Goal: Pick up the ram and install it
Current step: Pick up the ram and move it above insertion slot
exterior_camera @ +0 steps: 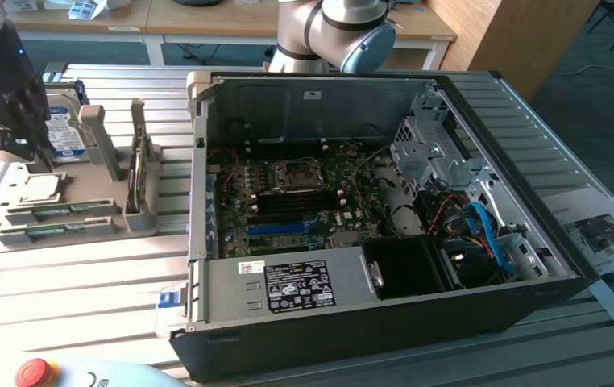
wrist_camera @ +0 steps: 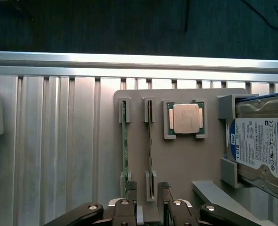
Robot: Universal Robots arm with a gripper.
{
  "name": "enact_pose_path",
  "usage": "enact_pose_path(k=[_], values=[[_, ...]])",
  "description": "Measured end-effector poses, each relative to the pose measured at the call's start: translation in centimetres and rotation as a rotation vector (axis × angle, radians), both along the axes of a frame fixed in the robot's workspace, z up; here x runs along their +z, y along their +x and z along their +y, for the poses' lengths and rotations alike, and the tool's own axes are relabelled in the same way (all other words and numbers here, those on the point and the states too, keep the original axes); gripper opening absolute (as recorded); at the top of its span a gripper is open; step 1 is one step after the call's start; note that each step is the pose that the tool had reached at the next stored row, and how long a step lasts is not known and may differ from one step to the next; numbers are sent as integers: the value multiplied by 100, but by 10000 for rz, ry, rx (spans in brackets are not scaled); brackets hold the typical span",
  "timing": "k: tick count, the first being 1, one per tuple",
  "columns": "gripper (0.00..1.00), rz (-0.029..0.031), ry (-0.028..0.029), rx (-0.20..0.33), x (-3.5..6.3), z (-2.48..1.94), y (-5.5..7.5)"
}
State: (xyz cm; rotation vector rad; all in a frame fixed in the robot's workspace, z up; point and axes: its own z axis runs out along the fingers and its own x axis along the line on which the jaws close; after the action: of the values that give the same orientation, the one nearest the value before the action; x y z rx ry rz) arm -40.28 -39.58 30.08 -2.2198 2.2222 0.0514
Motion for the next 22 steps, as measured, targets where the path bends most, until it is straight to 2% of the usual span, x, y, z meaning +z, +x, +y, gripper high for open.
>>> enact_pose_path(k=[22], values=[[31,1,-5,-2,-228,-1,0]])
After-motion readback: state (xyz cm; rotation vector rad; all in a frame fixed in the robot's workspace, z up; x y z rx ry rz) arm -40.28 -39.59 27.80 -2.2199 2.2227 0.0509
